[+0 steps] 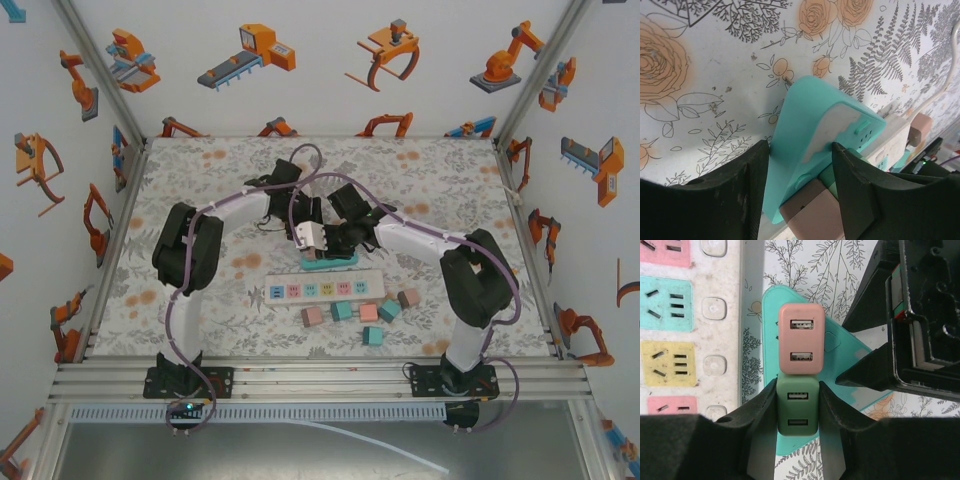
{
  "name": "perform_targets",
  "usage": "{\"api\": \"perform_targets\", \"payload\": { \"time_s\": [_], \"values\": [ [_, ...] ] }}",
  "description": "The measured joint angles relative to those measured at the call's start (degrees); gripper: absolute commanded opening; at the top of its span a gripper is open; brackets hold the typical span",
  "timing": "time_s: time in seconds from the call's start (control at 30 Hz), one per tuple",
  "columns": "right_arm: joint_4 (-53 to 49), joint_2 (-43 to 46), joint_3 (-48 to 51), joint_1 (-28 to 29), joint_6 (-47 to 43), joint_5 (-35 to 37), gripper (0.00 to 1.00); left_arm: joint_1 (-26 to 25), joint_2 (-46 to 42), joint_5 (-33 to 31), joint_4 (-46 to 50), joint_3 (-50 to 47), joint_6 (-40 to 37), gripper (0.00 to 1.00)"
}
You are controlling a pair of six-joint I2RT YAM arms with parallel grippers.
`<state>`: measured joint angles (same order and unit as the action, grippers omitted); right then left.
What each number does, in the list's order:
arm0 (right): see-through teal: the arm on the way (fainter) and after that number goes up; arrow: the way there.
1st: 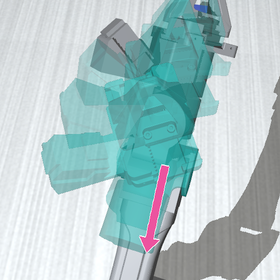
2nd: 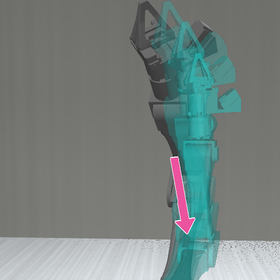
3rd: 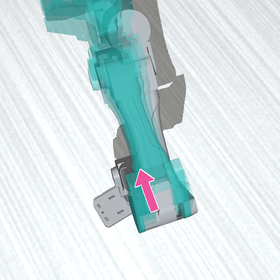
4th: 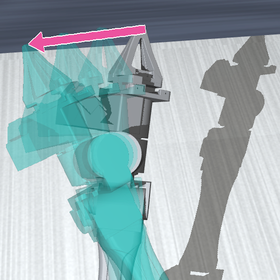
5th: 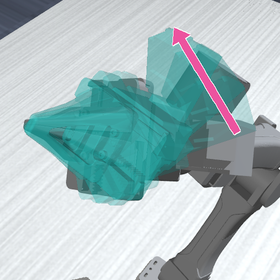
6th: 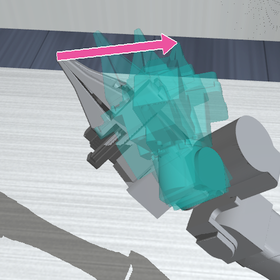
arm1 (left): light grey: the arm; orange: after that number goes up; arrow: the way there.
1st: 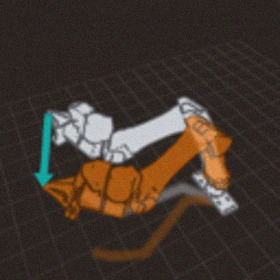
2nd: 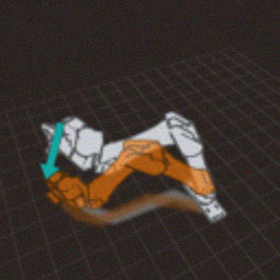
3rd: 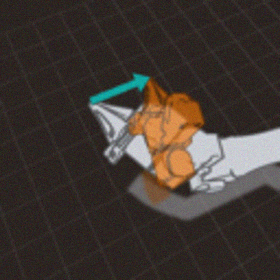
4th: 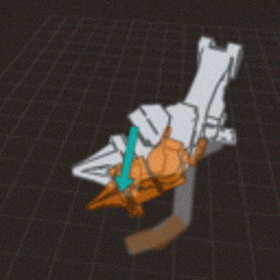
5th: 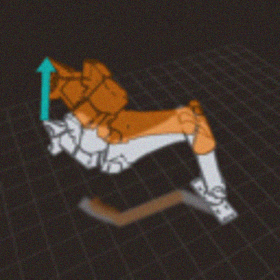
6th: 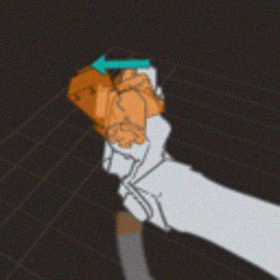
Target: Pull the plug off the socket
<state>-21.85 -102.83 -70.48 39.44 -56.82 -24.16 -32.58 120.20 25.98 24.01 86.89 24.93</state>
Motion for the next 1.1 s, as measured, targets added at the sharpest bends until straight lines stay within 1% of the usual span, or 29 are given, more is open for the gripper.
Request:
{"api": "perform_targets", "payload": {
  "time_s": [0.57, 1.1],
  "values": [
    [-2.8, 0.3, -1.3, -0.2, 1.3, 0.2, 0.19, -1.8, 1.9, -3.3, 6.5, 5.7, -6.0, 0.49],
    [-2.7, 0.3, -1.4, -1.2, 5.7, -1.4, 0.16, -2.7, 2.2, -4.5, 7.3, 6.6, -7.6, 0.49]
  ]
}}
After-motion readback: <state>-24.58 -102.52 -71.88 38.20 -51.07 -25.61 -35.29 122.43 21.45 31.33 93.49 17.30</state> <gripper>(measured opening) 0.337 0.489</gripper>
